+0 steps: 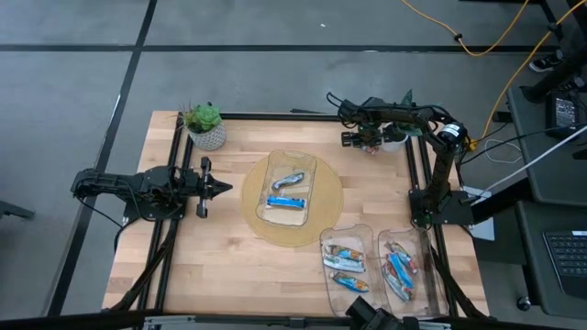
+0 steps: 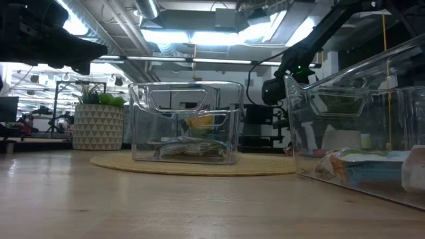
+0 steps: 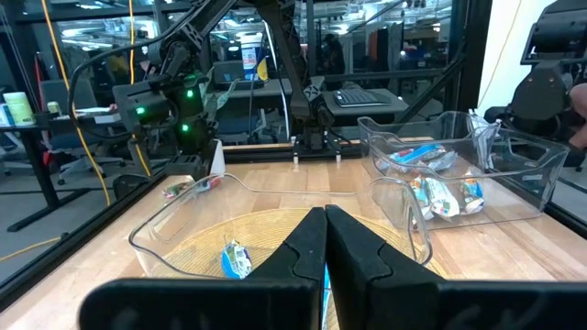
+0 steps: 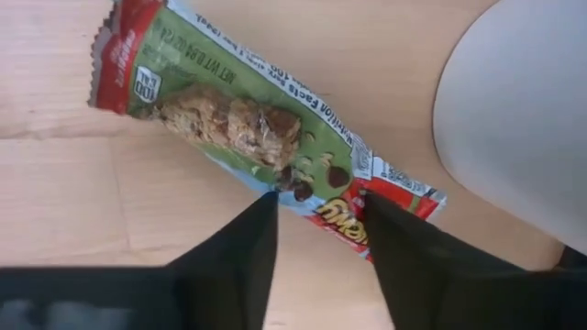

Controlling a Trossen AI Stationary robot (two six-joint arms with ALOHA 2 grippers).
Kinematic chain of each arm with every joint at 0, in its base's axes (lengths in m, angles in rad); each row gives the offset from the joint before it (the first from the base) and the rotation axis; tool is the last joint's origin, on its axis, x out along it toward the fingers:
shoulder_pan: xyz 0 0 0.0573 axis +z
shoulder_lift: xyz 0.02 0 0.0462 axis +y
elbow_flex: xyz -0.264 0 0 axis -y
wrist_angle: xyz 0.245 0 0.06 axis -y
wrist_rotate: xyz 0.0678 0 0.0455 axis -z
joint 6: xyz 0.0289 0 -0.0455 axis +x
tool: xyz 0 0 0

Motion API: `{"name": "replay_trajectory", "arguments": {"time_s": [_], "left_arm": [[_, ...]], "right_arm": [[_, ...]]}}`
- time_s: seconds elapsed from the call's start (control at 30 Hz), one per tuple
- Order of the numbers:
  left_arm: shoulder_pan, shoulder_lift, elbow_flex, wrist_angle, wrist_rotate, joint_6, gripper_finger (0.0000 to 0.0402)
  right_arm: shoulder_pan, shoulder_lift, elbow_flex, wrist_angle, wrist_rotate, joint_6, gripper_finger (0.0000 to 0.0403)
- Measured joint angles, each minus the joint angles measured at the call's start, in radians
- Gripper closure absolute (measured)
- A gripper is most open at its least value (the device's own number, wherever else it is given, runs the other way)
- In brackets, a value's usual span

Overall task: Pick and place Granola Bars by type
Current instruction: Put the red granola bar pack into the bottom right transparent bin

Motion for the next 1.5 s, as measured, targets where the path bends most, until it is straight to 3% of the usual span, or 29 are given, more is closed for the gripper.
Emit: {"name": "replay_trajectory", "arguments": {"time_s": [0.53,0.73,1.5], "left_arm": [[0.000,0.000,0.000,0.000,0.000,0.000,0.0400],[0.000,0.000,0.000,0.000,0.000,0.000,0.0400],[0.000,0.000,0.000,0.000,0.000,0.000,0.0400]], "right_arm": [[0.003,-0.002,0.003,-0.050,-0.050,-0.080,0.0395],[0.009,-0.004,0.025,-0.066,-0.086,-0.116,0.0386],[0.102,-0.004,0.218,-0.188,-0.067,-0.231,0.0399]]}}
